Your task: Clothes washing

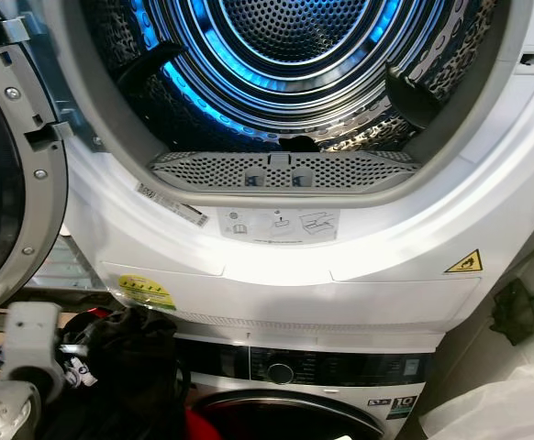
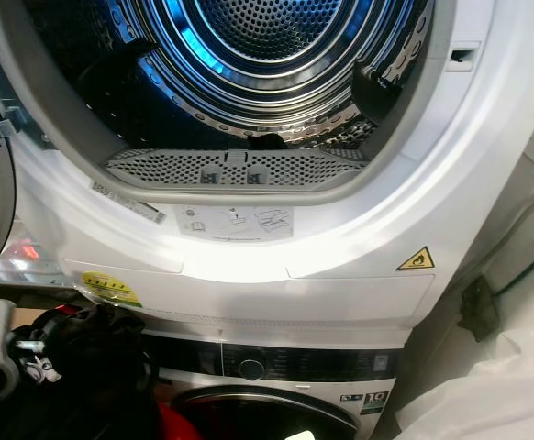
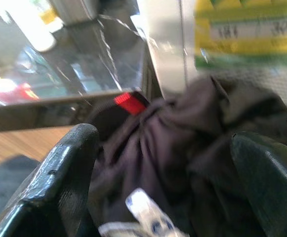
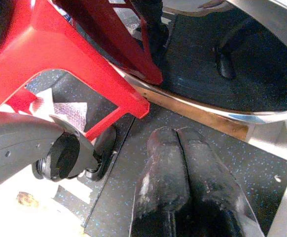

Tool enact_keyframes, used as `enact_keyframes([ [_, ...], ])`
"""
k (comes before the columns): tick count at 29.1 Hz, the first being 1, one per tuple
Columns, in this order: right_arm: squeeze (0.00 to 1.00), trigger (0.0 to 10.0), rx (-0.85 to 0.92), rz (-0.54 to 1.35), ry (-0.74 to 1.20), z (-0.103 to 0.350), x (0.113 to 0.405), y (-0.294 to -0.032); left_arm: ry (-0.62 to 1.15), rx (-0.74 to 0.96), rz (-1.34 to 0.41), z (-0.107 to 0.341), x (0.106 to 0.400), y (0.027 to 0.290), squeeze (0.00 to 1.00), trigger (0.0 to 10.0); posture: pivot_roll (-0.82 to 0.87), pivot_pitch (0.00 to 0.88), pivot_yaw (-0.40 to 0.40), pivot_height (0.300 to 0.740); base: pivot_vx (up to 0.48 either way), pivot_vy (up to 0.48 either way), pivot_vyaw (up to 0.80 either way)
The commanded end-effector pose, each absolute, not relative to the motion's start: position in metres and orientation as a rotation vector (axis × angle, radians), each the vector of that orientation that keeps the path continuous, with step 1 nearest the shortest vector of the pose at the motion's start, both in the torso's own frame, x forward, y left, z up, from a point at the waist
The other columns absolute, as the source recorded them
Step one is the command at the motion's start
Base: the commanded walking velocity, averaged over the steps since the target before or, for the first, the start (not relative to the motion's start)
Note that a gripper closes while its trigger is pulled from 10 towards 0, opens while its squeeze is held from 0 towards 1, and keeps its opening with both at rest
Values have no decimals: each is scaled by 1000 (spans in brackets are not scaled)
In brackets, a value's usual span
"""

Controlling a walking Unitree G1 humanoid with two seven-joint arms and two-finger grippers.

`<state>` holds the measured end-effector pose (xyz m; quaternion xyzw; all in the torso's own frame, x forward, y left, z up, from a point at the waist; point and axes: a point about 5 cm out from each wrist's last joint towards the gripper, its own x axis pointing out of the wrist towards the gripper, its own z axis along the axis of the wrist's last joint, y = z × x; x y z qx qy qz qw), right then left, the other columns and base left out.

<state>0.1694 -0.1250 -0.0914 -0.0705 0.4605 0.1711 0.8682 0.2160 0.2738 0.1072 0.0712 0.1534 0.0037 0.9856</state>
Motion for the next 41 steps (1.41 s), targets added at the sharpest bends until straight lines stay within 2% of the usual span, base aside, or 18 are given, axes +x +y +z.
enact_keyframes([
  [1, 0, 10000, -142, 361, 966, -91, 171, -122, 336, 150, 6, 107, 212, 284, 0, 10000, 171, 0, 77, 740, 0, 0, 0],
  [5, 0, 10000, -139, 362, 967, -91, 171, -122, 385, 177, -76, 106, 201, 294, 0, 10000, 181, 0, 74, 740, 0, 0, 0],
  [6, 0, 10000, -143, 364, 966, -91, 171, -122, 386, 175, -77, 108, 199, 298, 420, 10000, 181, 0, 74, 740, 0, 0, 0],
  [7, 0, 10000, -145, 365, 966, -91, 171, -122, 386, 169, -80, 110, 197, 302, 1000, 10000, 181, 0, 74, 740, 0, 0, 0],
  [9, 0, 10000, -145, 366, 967, -91, 171, -123, 392, 185, -92, 117, 194, 315, 1000, 10000, 186, 0, 70, 740, 0, 0, 0],
  [13, 0, 10000, -149, 368, 968, -91, 171, -123, 420, 228, -185, 123, 189, 323, 1000, 10000, 186, 0, 67, 740, 0, 0, 0],
  [16, 0, 10000, -151, 368, 968, -91, 171, -124, 429, 277, -187, 126, 191, 328, 1000, 10000, 185, 0, 66, 740, 0, 0, 0],
  [34, 0, 10000, -170, 370, 972, -91, 172, -126, 416, 290, -383, 118, 229, 318, 1000, 10000, 180, 0, 45, 740, 0, 0, 0],
  [38, 0, 10000, -178, 372, 971, -90, 174, -127, 365, 200, -391, 116, 243, 316, 1000, 10000, 180, 0, 36, 740, 0, 0, 0],
  [41, 0, 10000, -192, 377, 969, -90, 174, -127, 396, 203, -408, 106, 250, 314, 1000, 10000, 175, 0, 38, 740, 0, 0, 0],
])
